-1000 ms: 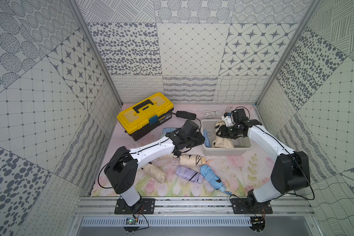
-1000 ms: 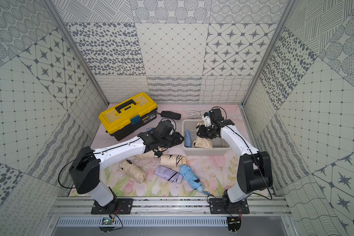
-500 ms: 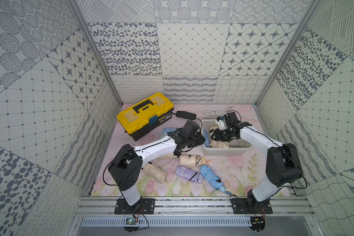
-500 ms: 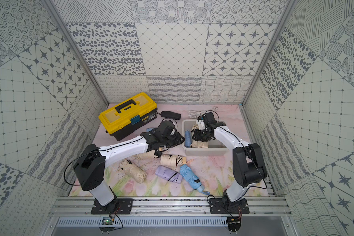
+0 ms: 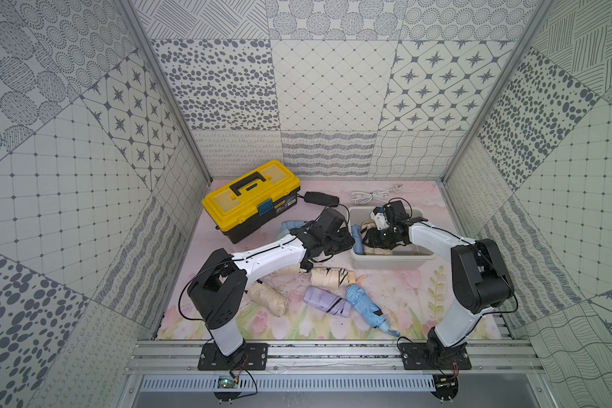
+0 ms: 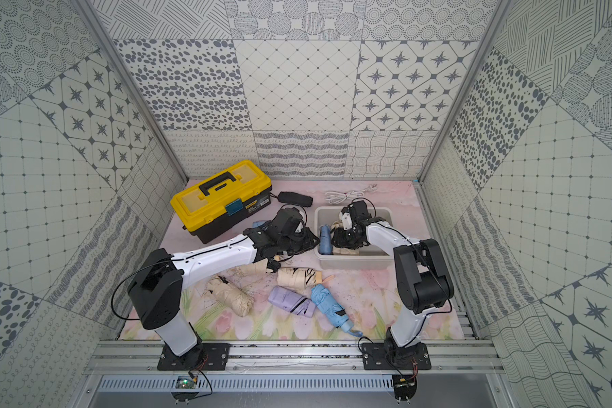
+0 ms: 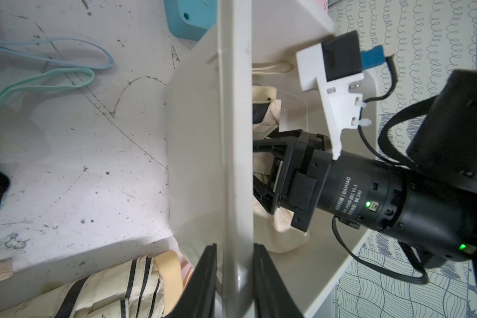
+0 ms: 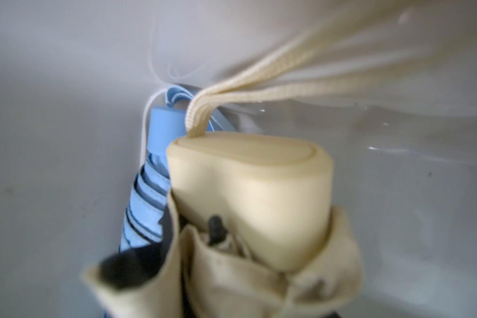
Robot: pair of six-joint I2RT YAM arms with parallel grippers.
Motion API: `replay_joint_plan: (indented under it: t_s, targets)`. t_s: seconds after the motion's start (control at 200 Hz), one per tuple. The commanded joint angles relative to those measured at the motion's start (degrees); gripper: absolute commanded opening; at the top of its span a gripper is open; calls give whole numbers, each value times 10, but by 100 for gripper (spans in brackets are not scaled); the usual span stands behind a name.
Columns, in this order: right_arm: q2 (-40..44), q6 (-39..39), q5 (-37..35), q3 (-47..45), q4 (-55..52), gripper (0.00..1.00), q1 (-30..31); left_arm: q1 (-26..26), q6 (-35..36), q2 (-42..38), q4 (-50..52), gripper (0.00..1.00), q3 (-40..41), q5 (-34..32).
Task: Put the umbrella into the storage box
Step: Place the umbrella in the storage box.
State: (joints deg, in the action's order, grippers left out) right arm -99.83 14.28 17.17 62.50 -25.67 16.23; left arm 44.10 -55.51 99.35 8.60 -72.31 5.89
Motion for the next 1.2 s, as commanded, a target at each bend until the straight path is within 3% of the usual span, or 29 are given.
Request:
replay_joint_plan:
  t_s: [0.0,0.09,0.255,0.525,0.74,0.916,1.041,1.196]
  targets:
    - [4,13,-8,-1,46,65,4,-3,5,6,5,26,-10,-4]
    - [27,14,-17,-8,45,73,1,-3,4,5,5,27,-9,-4]
    - [73,6,-33,-31,24,74,-12,-3,4,1,3,27,-7,-4]
    - [111,17,-31,-75,1,57,-14,-3,10,-5,-9,28,0,-7]
    - [60,38,-29,-79,51,43,-13,-3,12,-8,-16,28,5,-5]
    - [32,64,-4,-78,95,40,-13,-3,15,-4,-20,28,-1,-2]
    - [43,69,-8,-83,103,50,-14,-3,18,-8,-25,34,0,-7]
    - [101,53,-44,-84,71,74,-21,-4,30,-39,-20,62,12,-31]
